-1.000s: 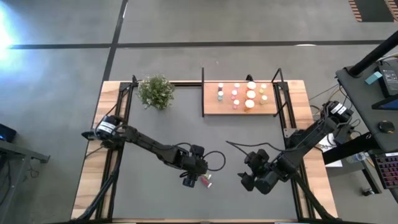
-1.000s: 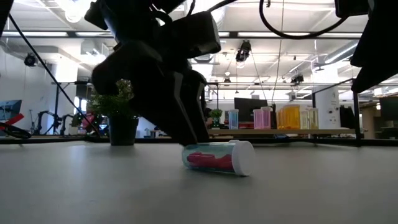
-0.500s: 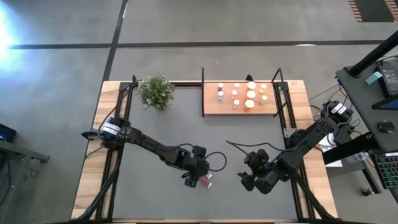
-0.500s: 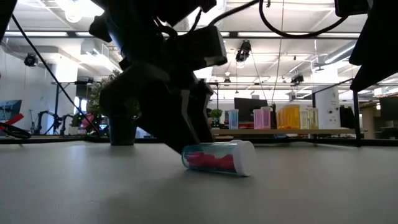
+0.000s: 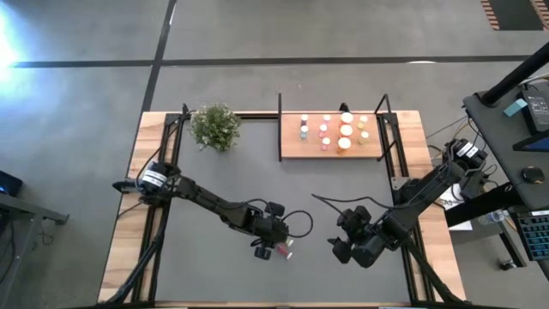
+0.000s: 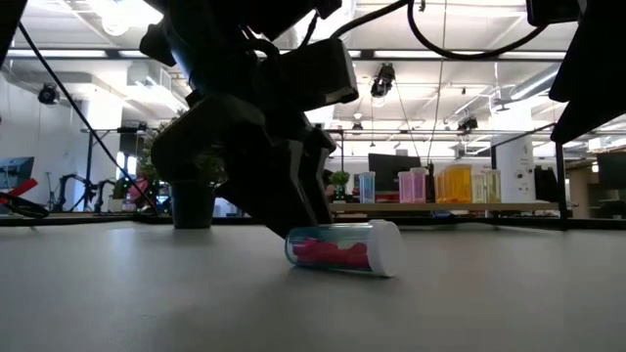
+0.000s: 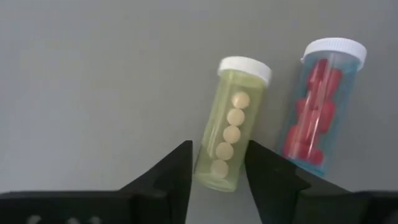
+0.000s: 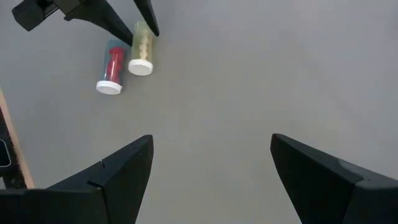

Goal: Pick and place medicine bottles onto shelf by color
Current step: Put the yellow pill bottle on the shelf aligned with the other yellow pill bottles

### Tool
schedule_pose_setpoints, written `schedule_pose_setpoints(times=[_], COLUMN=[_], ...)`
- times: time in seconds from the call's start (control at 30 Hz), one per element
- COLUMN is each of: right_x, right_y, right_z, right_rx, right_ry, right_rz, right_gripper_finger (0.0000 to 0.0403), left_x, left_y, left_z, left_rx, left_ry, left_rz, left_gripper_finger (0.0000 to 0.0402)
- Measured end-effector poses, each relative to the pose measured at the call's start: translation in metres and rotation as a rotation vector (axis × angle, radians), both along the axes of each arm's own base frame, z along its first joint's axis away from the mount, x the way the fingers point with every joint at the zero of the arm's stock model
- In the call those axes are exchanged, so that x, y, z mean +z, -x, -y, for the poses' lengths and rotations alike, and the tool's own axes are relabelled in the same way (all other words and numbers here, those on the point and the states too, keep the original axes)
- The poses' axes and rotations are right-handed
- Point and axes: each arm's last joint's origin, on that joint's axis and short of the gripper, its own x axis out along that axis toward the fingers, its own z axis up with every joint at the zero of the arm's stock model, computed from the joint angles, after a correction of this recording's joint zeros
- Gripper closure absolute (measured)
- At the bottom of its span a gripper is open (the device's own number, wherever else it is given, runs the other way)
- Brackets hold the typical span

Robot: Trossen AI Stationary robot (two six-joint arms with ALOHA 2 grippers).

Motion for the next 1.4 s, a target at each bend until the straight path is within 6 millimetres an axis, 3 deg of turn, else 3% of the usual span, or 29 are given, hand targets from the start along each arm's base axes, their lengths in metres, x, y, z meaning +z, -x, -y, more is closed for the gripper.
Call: schedule_pose_setpoints(times=[0.2,0.33,0.6,0.77,0.87,1.2,1.4], right_x=[0.003,0.013,0.039,0.063,0.077,0.119,0.126], right_y=[0.001,0.004,0.007,-0.004,-0.013,-0.039,-0.044], right_z=[0.001,0.004,0.009,0.009,0.014,0.045,0.053], right_rx=[0.007,0.045,0.241,0.355,0.381,0.319,0.292], right_ry=[-0.002,0.001,0.138,0.324,0.404,0.428,0.426], right_rz=[0.006,0.034,0.143,0.287,0.316,0.373,0.383], right_gripper_finger=[0.0092,0.0100,0.0112,0.0112,0.0113,0.0115,0.0115], left_x=[0.004,0.019,0.085,0.127,0.141,0.154,0.156], left_y=[0.001,0.002,0.005,0.008,0.012,0.016,0.017], left_z=[-0.002,-0.005,-0.011,-0.015,-0.017,-0.017,-0.019], left_rx=[0.056,0.126,0.232,0.295,0.308,0.286,0.303], left_ry=[0.018,0.056,0.035,0.069,0.087,0.045,0.007], left_rz=[0.006,0.050,0.284,0.486,0.543,0.605,0.616], left_gripper_finger=[0.0310,0.0314,0.0315,0.0316,0.0316,0.0317,0.0317])
